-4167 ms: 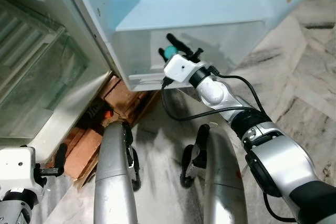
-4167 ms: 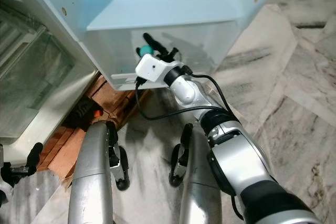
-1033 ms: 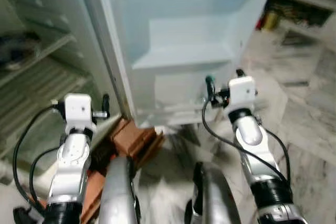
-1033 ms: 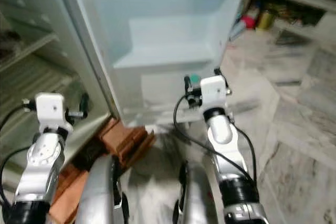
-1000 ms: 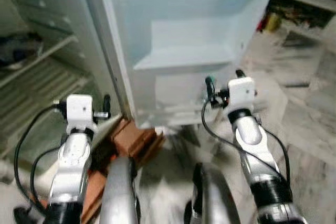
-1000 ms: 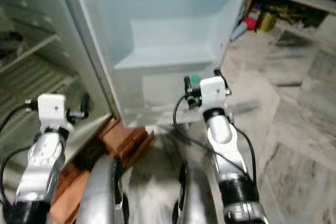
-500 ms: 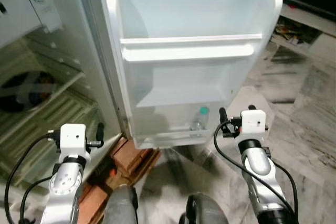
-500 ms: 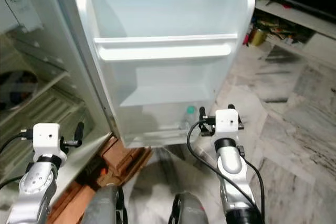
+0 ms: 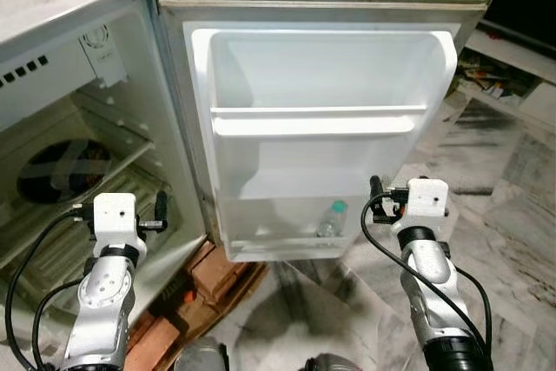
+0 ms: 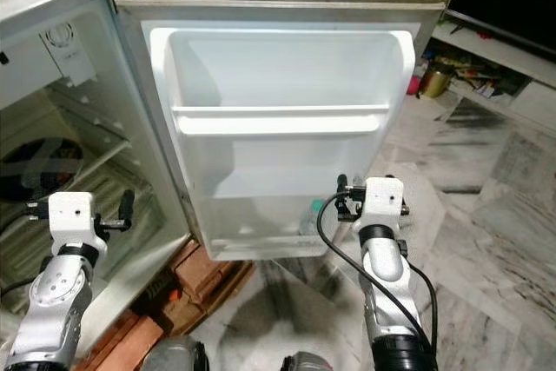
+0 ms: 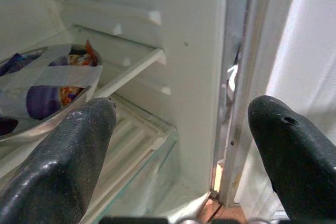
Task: Restocking fridge
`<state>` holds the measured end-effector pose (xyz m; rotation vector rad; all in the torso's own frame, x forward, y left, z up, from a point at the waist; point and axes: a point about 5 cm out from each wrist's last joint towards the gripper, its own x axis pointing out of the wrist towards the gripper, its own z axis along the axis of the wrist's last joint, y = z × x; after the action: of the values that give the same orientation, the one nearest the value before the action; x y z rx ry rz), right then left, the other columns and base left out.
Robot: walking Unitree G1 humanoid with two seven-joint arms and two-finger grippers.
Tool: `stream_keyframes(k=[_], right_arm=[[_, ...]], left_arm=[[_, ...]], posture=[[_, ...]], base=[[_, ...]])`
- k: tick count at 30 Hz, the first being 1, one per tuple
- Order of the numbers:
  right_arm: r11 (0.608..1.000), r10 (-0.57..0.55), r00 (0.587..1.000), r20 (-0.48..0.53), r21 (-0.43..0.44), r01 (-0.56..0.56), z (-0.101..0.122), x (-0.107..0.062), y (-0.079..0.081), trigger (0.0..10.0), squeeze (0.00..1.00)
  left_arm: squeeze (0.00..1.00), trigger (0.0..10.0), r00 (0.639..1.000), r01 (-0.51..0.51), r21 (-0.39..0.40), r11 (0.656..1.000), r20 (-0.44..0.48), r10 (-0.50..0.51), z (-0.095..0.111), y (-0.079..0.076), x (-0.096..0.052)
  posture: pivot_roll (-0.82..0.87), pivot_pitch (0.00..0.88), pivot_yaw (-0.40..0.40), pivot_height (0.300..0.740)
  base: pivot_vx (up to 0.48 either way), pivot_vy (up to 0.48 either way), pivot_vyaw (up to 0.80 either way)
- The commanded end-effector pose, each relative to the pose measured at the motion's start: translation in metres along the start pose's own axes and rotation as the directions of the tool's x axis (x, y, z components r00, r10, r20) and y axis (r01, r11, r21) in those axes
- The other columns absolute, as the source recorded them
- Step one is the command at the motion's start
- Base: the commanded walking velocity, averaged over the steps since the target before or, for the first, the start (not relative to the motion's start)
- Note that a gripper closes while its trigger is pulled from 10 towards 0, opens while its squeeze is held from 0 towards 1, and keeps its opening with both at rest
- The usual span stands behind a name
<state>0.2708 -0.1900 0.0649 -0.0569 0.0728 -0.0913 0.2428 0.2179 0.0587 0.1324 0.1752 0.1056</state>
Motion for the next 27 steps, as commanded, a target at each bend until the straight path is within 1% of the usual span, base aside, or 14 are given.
stream_keyframes(k=[1, 2, 4, 10, 12, 17, 18, 20, 23, 24, 26, 27], right_arm=[[1.0, 0.008, 1.0, 0.018, 0.005, -0.008, 0.003, 0.0, 0.0, 10.0, 0.0], [0.999, 0.007, 1.0, 0.021, -0.037, -0.006, 0.003, 0.001, 0.001, 10.0, 0.0], [0.997, -0.011, 0.999, 0.038, -0.071, 0.014, 0.005, 0.002, 0.0, 10.0, 0.0], [0.997, -0.028, 0.999, 0.029, -0.066, 0.03, 0.005, 0.004, -0.004, 10.0, 0.0], [0.999, -0.041, 0.999, 0.034, -0.027, 0.042, 0.006, 0.004, -0.005, 10.0, 0.0], [1.0, -0.025, 0.999, 0.045, -0.002, 0.025, 0.008, 0.006, -0.002, 10.0, 0.0], [1.0, -0.015, 0.998, 0.061, 0.003, 0.014, 0.01, 0.006, 0.0, 10.0, 0.0], [1.0, -0.008, 0.997, 0.077, -0.023, 0.009, 0.014, 0.007, 0.001, 10.0, 0.0], [1.0, -0.01, 0.998, 0.066, -0.025, 0.011, 0.014, 0.009, 0.004, 10.0, 0.0], [0.999, -0.007, 0.998, 0.058, -0.035, 0.009, 0.013, 0.011, 0.006, 10.0, 0.0], [0.995, 0.009, 0.998, 0.065, -0.098, -0.002, 0.013, 0.012, 0.009, 10.0, 0.0], [0.996, 0.023, 0.997, 0.072, -0.091, -0.017, 0.013, 0.012, 0.011, 10.0, 0.0]], left_arm=[[0.0, 10.0, 1.0, 0.019, 0.007, 1.0, -0.014, -0.019, -0.003, -0.004, 0.0], [0.0, 10.0, 1.0, 0.023, 0.007, 1.0, -0.013, -0.023, -0.002, -0.005, 0.001], [0.0, 10.0, 1.0, 0.03, 0.02, 0.999, -0.008, -0.03, -0.001, -0.005, 0.001], [0.0, 10.0, 0.999, 0.04, 0.024, 0.999, -0.002, -0.04, 0.0, -0.006, 0.002], [0.0, 10.0, 0.999, 0.047, 0.029, 0.998, -0.001, -0.047, 0.001, -0.007, 0.002], [0.0, 10.0, 0.999, 0.054, 0.033, 0.998, -0.001, -0.054, 0.001, -0.008, 0.003], [0.0, 10.0, 0.998, 0.064, 0.034, 0.997, -0.003, -0.064, 0.001, -0.009, 0.004], [0.0, 10.0, 0.997, 0.072, 0.034, 0.997, -0.003, -0.072, 0.001, -0.009, 0.004], [0.0, 10.0, 0.998, 0.071, 0.037, 0.997, -0.004, -0.071, 0.002, -0.01, 0.005], [0.0, 10.0, 0.997, 0.072, 0.039, 0.997, -0.003, -0.072, 0.002, -0.01, 0.007], [0.0, 10.0, 0.997, 0.072, 0.04, 0.997, -0.003, -0.072, 0.003, -0.011, 0.008], [0.0, 10.0, 0.997, 0.073, 0.04, 0.996, -0.003, -0.073, 0.003, -0.011, 0.008]], posture=[[0.08, 0.0, -0.061, 0.74], [0.08, 0.0, -0.059, 0.74], [0.08, 0.0, -0.058, 0.74], [0.08, 0.0, -0.053, 0.74], [0.08, 0.0, -0.052, 0.74], [0.07, 0.0, -0.051, 0.74], [0.08, 0.0, -0.052, 0.74], [0.07, 0.0, -0.052, 0.74], [0.07, 0.0, -0.053, 0.74], [0.07, 0.0, -0.053, 0.74], [0.07, 0.0, -0.054, 0.74], [0.07, 0.0, -0.054, 0.74]], base=[[0.0, -0.368, 0.0], [0.0, -0.375, 0.0], [0.0, -0.392, 0.0], [0.0, -0.467, 0.0], [0.0, -0.48, 0.0], [0.0, -0.48, 0.0], [0.0, -0.48, 0.0], [0.0, -0.472, 0.0], [0.0, -0.459, 0.0], [0.0, -0.435, 0.0], [0.0, -0.429, 0.0], [0.0, -0.398, 0.0]])
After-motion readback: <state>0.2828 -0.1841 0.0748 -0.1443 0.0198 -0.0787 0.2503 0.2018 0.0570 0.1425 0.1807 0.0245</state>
